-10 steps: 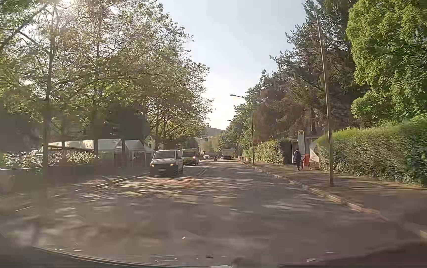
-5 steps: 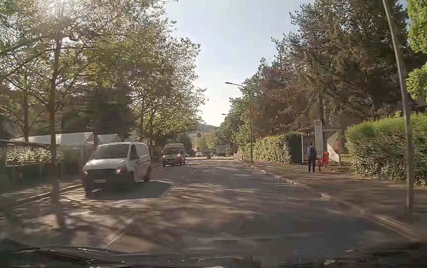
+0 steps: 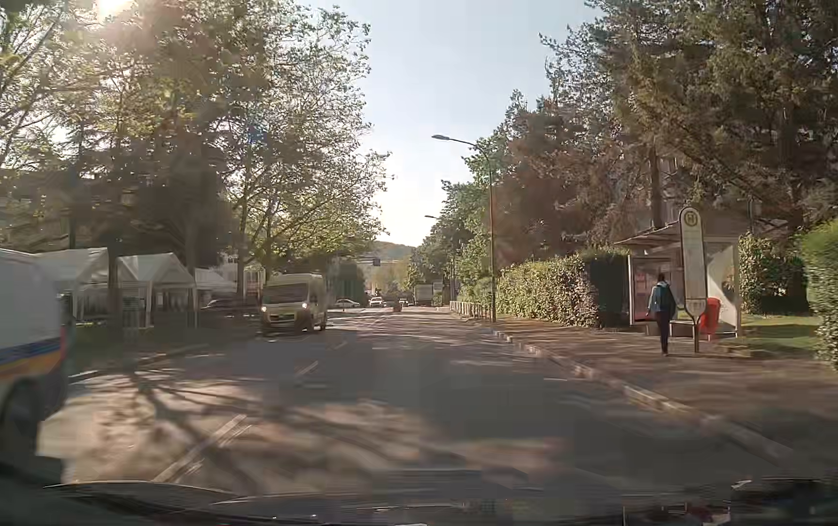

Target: Follow the waypoints while adhering to traffic rules and regulations

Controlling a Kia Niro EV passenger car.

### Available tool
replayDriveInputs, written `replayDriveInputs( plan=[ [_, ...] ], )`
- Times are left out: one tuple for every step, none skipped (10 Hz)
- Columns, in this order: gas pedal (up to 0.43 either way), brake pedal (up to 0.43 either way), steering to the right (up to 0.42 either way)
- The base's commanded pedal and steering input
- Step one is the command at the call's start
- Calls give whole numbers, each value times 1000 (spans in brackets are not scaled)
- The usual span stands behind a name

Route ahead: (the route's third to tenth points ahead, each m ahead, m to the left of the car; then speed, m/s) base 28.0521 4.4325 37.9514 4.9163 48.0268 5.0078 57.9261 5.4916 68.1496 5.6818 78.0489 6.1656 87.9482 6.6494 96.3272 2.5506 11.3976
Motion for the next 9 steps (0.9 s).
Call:
replayDriveInputs(
  plan=[
    [47,0,4],
    [47,0,4],
    [39,0,4],
    [39,0,0],
    [28,0,-5],
    [20,0,-12],
    [0,0,-15],
    [0,0,-15],
    [0,0,-14]
  ],
)
